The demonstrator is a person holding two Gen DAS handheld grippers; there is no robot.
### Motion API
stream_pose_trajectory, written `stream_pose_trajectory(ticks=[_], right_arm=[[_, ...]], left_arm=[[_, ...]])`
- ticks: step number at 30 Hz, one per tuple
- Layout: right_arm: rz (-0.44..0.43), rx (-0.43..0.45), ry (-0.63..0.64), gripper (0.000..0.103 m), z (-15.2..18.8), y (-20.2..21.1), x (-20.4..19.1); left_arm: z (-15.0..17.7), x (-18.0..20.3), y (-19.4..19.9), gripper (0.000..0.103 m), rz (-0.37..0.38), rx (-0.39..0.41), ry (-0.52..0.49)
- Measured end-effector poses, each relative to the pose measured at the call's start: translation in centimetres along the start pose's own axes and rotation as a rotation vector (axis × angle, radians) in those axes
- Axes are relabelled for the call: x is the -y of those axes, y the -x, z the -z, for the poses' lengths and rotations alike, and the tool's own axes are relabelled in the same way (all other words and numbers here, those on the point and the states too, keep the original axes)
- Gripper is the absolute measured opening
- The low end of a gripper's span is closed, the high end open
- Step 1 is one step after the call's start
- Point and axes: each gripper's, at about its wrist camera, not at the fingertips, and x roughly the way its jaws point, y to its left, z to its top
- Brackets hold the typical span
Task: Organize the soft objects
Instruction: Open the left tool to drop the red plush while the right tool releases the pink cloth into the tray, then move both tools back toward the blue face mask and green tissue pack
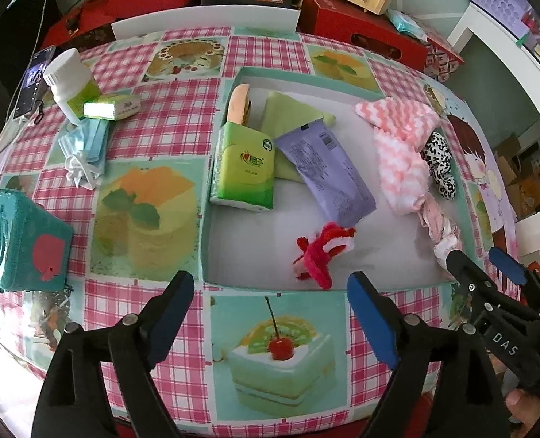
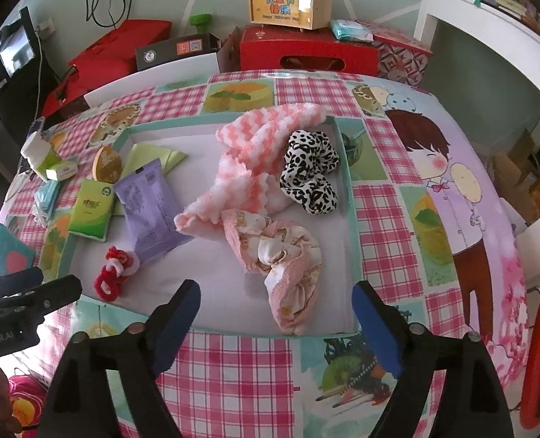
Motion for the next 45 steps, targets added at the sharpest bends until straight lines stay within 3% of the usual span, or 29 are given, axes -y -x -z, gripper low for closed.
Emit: stream_pose_trajectory(ticks=[4, 7, 14, 28, 33, 45], right_arm=[[0.0, 0.0, -0.016, 0.092, 0.1, 0.4, 0.3], [-0.001, 0.004, -0.018, 0.098, 0.2, 0.7, 0.3], [0.03, 0.015, -0.003, 0.103, 0.2, 1.3, 0.2], [0.054, 0.034, 0.0, 0.103, 0.4, 2.4, 0.0], [0.094, 0.06, 0.015, 0.103, 0.3, 2.8, -0.5], [0.08, 0.056, 0.017, 0.103, 0.0, 1.9, -1.3]], left_arm=[[0.4, -0.1, 0.4, 0.087, -0.012, 0.009, -0.002], [0.5, -0.3, 0.6, 0.096, -0.015, 0.014, 0.001], [0.8, -0.4, 1.1, 0.096, -0.017, 0.033, 0.003], [1.1, -0.8, 2.3, 0.097, -0.007, 0.077, -0.005], [1.0, -1.0, 2.9, 0.097, -0.002, 0.127, -0.012], [0.3, -1.9, 2.2, 0.097, 0.044, 0.109, -0.022]])
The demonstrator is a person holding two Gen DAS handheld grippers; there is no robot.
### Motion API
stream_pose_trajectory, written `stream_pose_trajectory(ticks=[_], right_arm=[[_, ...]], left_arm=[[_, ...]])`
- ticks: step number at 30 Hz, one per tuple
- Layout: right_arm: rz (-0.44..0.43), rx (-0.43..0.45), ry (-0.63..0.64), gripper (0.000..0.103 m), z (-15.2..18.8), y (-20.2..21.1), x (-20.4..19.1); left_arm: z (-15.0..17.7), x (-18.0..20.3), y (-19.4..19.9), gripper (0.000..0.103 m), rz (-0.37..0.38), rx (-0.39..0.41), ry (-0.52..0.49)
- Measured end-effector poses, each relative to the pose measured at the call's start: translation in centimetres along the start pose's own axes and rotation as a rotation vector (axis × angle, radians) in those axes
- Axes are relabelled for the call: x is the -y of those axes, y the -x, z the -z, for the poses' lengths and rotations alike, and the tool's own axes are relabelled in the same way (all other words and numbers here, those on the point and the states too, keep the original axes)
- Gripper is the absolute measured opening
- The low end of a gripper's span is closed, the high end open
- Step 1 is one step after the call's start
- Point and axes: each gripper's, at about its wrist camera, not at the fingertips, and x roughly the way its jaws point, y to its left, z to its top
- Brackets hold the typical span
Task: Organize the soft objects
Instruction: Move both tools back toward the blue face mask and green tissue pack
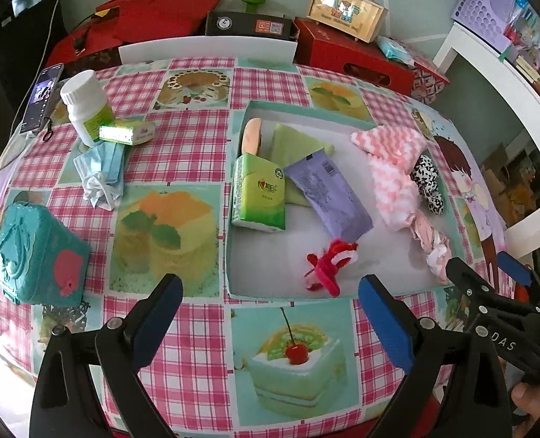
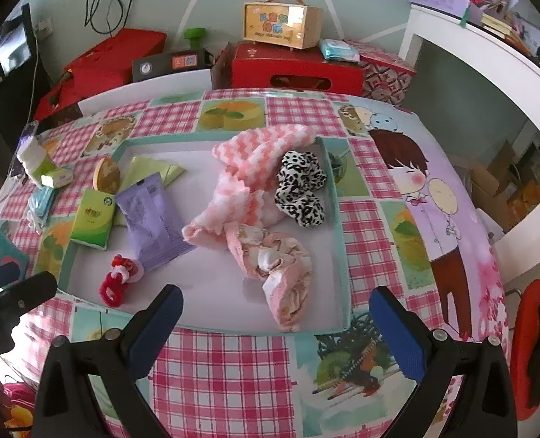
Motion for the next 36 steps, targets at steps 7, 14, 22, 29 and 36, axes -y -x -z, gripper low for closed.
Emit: stream_pose_trajectory(ticks=[7, 14, 22, 29, 36], right_arm=[[-0.014, -0.004, 0.024, 0.103, -0.8, -0.4, -1.5], [-0.052, 0.01, 0.049, 0.103, -2.5, -0.9, -3.8], [-0.091, 0.019, 0.079, 0.103, -4.5, -2.1, -7.2], [-0.116, 0.026, 0.136, 0.103, -6.3, -2.9, -10.9], [-0.156, 0.03, 0.187, 0.103, -7.8, -3.5, -14.7]], left_arm=[[-1.4, -1.1, 0.8, 0.097, 0.013, 0.051, -0.014], [-3.6, -3.9, 1.8, 0.097, 0.009, 0.083, 0.003], [-5.7, -8.6, 2.2, 0.097, 0.008, 0.086, 0.086], [-7.3, -13.6, 2.4, 0.097, -0.035, 0.119, 0.162], [-8.5, -18.4, 1.2, 0.097, -0.012, 0.044, 0.23]])
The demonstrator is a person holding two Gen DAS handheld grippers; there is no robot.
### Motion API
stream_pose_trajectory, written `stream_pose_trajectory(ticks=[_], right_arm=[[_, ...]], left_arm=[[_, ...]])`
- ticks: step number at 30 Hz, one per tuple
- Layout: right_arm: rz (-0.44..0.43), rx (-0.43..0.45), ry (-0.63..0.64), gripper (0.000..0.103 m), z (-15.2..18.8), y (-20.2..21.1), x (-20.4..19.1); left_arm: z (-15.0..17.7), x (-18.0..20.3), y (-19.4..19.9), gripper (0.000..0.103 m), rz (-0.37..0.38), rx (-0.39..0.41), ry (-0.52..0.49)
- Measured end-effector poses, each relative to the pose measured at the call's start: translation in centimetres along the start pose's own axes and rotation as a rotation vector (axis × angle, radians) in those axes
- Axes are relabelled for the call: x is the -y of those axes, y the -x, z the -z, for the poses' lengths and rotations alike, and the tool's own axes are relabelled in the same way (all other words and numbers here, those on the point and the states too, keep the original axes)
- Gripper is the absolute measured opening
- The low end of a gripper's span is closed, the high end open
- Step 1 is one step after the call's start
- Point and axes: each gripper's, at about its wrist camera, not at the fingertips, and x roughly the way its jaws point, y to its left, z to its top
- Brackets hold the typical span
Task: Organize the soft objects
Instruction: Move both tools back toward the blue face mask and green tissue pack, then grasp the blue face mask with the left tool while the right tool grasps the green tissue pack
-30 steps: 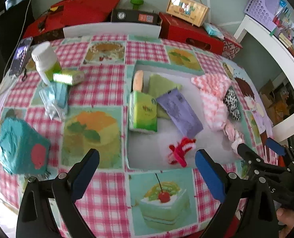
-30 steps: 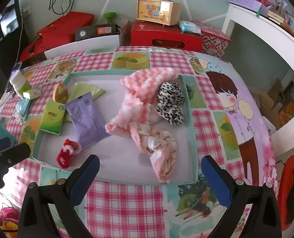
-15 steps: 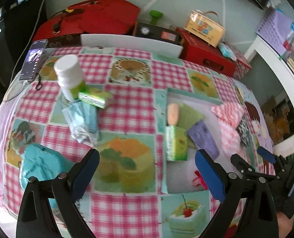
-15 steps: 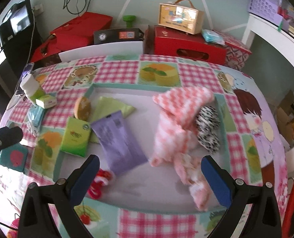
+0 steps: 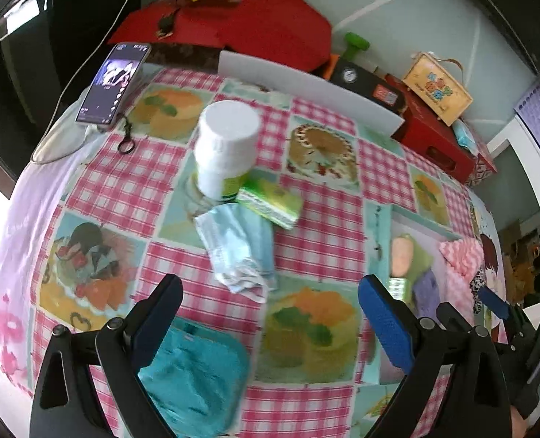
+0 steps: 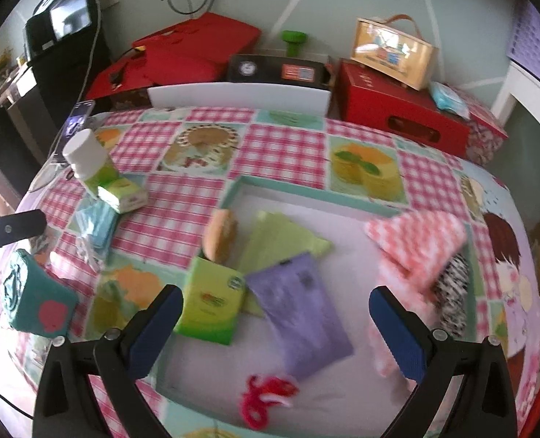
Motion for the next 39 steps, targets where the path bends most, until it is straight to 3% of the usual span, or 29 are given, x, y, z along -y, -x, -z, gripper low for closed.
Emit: stream_pose_trajectory(ticks=[12, 25, 28, 39], right_arm=[[-0.1, -0.024, 0.074, 0.103, -2.2, -2.6, -5.8], [-0.219, -0.047, 0.217, 0.103, -5.9, -5.5, -10.2], [-0.287, -0.067, 0.269, 0.103, -7.2, -6.4, -10.9], [-0.403, -0.165, 0.335, 0.097, -10.1, -10.9, -13.2]], left_arm=[[-2.9, -5.0, -1.4, 0.097, -0.039, -0.114, 0.063], [-5.3, -5.2, -6.0, 0.097, -0.001, -0.301, 0.068], [-5.9, -5.5, -6.7, 0.097, -0.022, -0.315, 0.067], [-7.8, -6.5, -9.3, 0.093, -0.031, -0.379, 0.103]])
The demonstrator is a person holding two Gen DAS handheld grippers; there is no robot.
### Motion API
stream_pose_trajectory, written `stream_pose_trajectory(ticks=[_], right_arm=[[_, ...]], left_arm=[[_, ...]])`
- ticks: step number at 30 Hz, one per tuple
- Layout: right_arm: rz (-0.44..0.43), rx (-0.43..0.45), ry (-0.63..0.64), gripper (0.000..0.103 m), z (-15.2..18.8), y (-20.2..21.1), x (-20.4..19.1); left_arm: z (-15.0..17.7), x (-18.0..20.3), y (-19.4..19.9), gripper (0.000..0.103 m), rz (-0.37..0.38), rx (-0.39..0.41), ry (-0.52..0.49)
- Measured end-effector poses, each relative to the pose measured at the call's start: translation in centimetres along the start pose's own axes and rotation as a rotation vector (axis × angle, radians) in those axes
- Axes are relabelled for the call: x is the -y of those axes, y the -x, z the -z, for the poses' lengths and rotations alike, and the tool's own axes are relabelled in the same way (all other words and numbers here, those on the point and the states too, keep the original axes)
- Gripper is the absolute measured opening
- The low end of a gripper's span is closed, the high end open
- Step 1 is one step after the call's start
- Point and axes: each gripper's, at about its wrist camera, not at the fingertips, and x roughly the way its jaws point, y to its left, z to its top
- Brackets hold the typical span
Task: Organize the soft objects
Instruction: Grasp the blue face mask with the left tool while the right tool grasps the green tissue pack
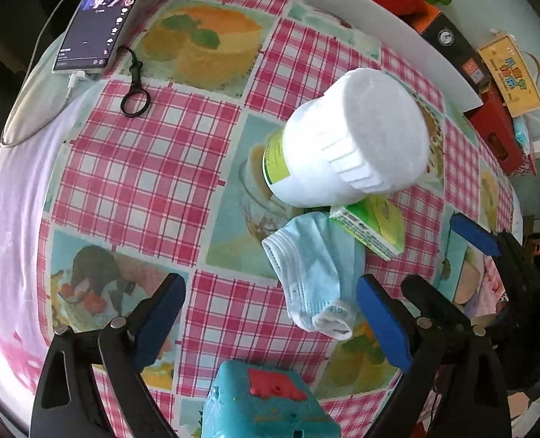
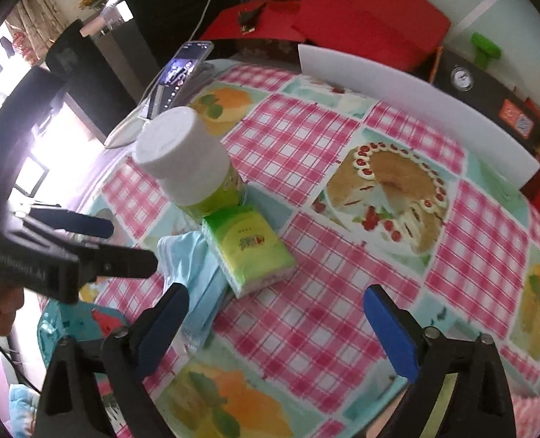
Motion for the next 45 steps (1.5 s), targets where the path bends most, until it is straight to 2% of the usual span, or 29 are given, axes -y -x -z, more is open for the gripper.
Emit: stream_pose_trajectory(ticks=[7, 12, 16, 18, 22, 25, 27, 29, 35, 45], right_arm=[[-0.013, -0.054, 0.053, 0.089, -1.6, -2.4, -0.4], [-0.025, -0.08, 0.09, 0.088, -2.5, -3.7, -0.6], [-0.031, -0.099, 0.112, 0.08, -3.0, -4.8, -0.9], [-0.035, -0.1, 0.118, 0.078, -3.1, -5.2, -1.0], [-0.05, -0.104, 0.125, 0.068, -3.3, -6.0, -1.2], [-0.061, -0.107, 0.122, 0.061, -3.5, -6.4, -1.5], [-0.058, -0.106, 0.128, 0.061, -3.5, -6.6, -1.9], [-0.063, -0.104, 0.125, 0.061, -3.4, -6.8, -2.1], [-0.069, -0.098, 0.107, 0.06, -2.6, -6.8, -1.9], [-0.016, -0.11, 0.035, 0.06, -0.7, -6.3, -0.9]], left_arm=[[-2.3, 0.1, -2.3, 0.09, 0.015, -0.045, 0.024], [-3.3, 0.1, -3.7, 0.09, 0.018, -0.062, 0.03], [-3.9, 0.5, -4.7, 0.089, 0.018, -0.071, 0.026], [-4.2, 0.7, -4.9, 0.08, 0.011, -0.066, 0.021], [-4.3, 1.8, -4.8, 0.073, 0.016, -0.058, 0.007], [-4.4, 2.4, -5.1, 0.061, 0.018, -0.059, -0.006], [-4.6, 2.8, -5.3, 0.048, 0.04, -0.066, -0.003], [-4.6, 3.2, -5.7, 0.042, 0.046, -0.066, 0.002], [-4.4, 3.4, -6.2, 0.031, 0.047, -0.052, 0.019], [-2.7, 2.7, -5.5, 0.019, 0.04, -0.036, 0.043]])
